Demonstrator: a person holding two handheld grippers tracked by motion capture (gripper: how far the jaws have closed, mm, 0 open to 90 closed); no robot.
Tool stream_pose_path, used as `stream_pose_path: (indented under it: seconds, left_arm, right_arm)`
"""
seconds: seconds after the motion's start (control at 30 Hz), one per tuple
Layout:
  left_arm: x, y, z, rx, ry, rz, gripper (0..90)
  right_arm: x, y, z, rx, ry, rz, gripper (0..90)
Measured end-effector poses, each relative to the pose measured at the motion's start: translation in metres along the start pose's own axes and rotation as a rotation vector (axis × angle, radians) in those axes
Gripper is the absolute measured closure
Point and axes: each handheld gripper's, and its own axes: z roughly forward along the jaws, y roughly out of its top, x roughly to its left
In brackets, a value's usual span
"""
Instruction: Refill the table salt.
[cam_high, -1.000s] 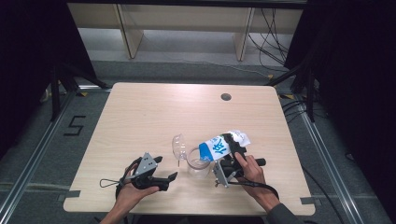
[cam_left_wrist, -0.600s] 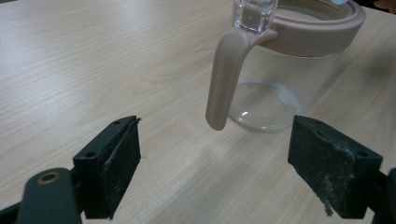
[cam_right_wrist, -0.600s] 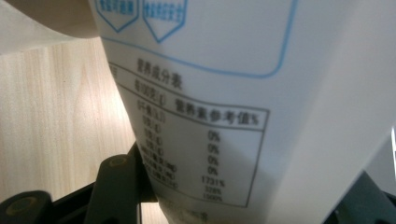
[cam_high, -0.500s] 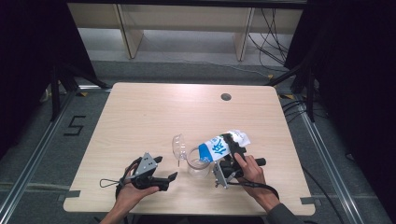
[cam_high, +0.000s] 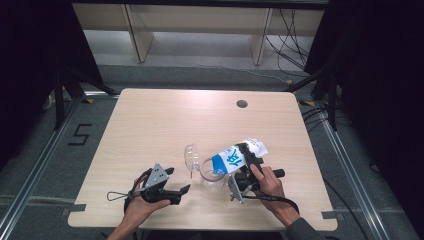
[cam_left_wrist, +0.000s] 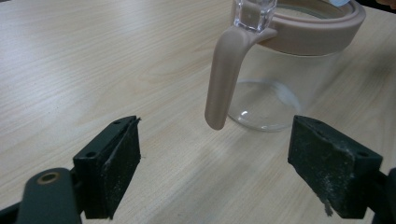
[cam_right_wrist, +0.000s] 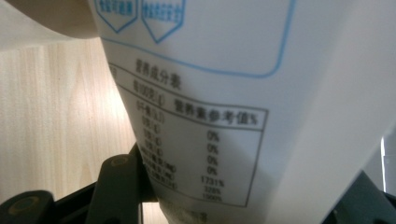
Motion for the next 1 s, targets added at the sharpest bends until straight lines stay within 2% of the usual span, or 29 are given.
stream_pose_path:
  seconds: [0.2, 0.27, 0.33, 0.67, 0.7, 0.73, 0.87, 0.9, 1.0]
  left_arm:
    - [0.0002, 0.0002, -0.0001, 0.0, -0.002, 0.006, 16.5]
    - [0.0001, 0.0002, -0.0003, 0.001, 0.0, 0.001, 16.5]
    - [0.0001, 0.0003, -0.0004, -0.001, 0.001, 0.001, 16.5]
    - [0.0, 0.0003, -0.0003, -0.001, 0.001, 0.001, 16.5]
    - [0.0001, 0.0002, -0.0002, 0.0, 0.0, 0.001, 16.5]
    - [0.0, 0.0002, -0.0003, 0.001, 0.0, 0.002, 16.5]
    - [-0.0001, 0.0003, -0.0002, -0.001, 0.0, 0.002, 16.5]
    - [-0.0001, 0.0003, -0.0002, 0.0, 0.001, 0.002, 16.5]
    - [-0.0001, 0.0002, -0.0001, -0.001, 0.0, 0.002, 16.5]
  right_arm:
    - [-0.0007, -0.0001, -0.0008, 0.0, -0.009, -0.012, 47.4]
    - [-0.0014, 0.001, -0.0011, -0.002, -0.014, -0.042, 47.6]
    - [0.0002, 0.001, -0.0008, -0.007, -0.01, -0.022, 47.7]
    - [-0.0009, 0.0011, -0.0017, 0.001, -0.018, -0.031, 48.3]
    - [-0.0007, 0.0012, -0.0016, 0.0, -0.017, -0.028, 48.3]
    - [0.001, 0.0011, -0.0024, 0.014, -0.009, -0.004, 48.4]
    - [0.0006, 0.001, -0.0021, 0.012, -0.013, -0.011, 48.5]
    - [-0.0012, 0.0011, -0.0018, 0.003, -0.019, -0.034, 48.5]
    - [-0.0011, 0.0011, -0.0015, 0.001, -0.024, -0.039, 48.6]
